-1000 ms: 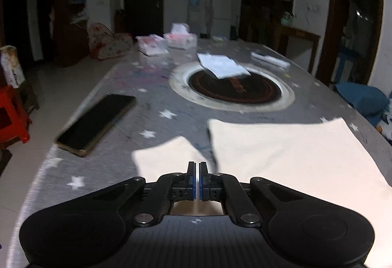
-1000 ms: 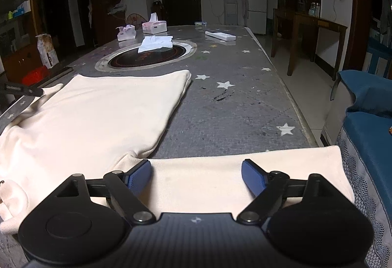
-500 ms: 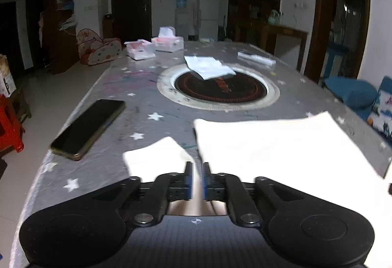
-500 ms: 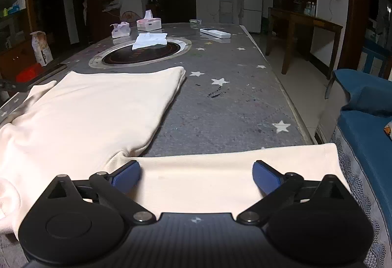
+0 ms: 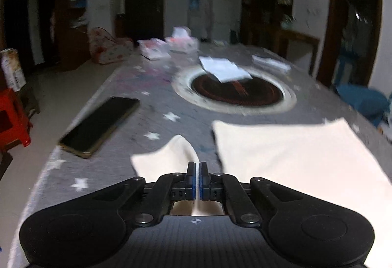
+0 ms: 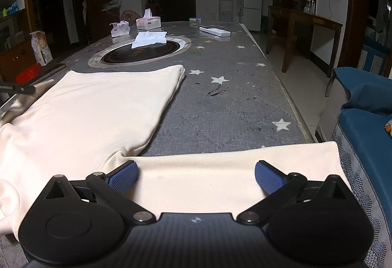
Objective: Fold clothes
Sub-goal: 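Pull the held sleeve outward with the left gripper, straightening it on the table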
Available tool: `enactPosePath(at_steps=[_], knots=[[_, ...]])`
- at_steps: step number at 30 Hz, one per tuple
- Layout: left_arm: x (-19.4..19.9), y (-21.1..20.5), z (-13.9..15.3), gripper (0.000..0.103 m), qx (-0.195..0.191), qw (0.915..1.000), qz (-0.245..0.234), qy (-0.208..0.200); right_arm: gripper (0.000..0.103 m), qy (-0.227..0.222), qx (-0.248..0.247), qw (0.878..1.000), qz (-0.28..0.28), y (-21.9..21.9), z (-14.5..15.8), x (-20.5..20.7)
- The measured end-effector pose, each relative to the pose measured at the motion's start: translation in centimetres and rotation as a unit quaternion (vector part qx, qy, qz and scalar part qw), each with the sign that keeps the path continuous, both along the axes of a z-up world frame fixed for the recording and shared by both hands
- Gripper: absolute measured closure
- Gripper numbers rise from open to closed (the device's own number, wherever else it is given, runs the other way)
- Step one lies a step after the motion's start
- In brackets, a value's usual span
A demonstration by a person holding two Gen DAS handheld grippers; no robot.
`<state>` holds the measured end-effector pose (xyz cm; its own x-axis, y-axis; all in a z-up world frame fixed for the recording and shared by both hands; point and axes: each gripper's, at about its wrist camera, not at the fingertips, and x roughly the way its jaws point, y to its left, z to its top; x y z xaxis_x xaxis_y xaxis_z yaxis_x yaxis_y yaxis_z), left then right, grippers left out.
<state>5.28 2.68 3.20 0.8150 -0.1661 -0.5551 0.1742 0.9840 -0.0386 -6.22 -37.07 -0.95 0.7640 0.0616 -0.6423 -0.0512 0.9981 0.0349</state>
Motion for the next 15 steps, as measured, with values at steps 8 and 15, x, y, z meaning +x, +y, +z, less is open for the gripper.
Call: enactPosePath(at_steps=[8,15], knots=[[-7.3,6.8,2.4,0.101,-0.064,0.9911,0.097,-0.065,0.0,0.001,-0.003,1.0,0.0,0.0,0.0,0.1],[-11.9,11.3,-1.0,0.1,-0.044,0.9835,0.175,0.009,0.0,0.001,-0.003,1.0,0.0,0.1,0.0,0.1]])
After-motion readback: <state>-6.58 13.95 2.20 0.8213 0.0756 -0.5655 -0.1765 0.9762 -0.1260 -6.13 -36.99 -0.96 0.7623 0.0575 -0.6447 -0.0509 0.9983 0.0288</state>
